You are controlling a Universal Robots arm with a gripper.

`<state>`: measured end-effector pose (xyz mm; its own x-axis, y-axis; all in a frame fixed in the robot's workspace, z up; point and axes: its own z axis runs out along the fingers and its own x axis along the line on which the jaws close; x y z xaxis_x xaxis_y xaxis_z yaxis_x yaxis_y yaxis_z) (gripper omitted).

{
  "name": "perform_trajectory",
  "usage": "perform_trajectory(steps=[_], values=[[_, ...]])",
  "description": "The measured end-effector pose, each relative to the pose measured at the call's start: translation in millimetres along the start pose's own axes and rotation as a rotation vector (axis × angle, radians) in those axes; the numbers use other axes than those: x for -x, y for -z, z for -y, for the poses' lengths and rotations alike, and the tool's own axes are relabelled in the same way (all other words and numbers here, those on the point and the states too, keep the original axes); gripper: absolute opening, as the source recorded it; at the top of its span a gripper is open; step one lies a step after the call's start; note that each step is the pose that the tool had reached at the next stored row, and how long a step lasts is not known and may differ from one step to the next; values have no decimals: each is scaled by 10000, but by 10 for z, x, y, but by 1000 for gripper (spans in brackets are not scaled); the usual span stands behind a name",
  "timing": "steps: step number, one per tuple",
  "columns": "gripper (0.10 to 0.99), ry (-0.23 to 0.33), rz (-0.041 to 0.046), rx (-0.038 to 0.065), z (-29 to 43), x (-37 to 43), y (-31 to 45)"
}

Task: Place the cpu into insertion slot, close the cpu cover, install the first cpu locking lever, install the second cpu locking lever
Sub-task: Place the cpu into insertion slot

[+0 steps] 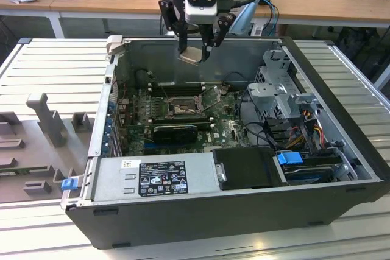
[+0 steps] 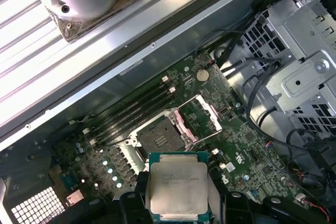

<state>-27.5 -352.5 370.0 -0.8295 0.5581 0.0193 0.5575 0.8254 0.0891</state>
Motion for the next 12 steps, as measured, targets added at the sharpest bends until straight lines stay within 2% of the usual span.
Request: perform_trajectory(steps=[12], values=[[529,-770,70,14,1,0,-11]])
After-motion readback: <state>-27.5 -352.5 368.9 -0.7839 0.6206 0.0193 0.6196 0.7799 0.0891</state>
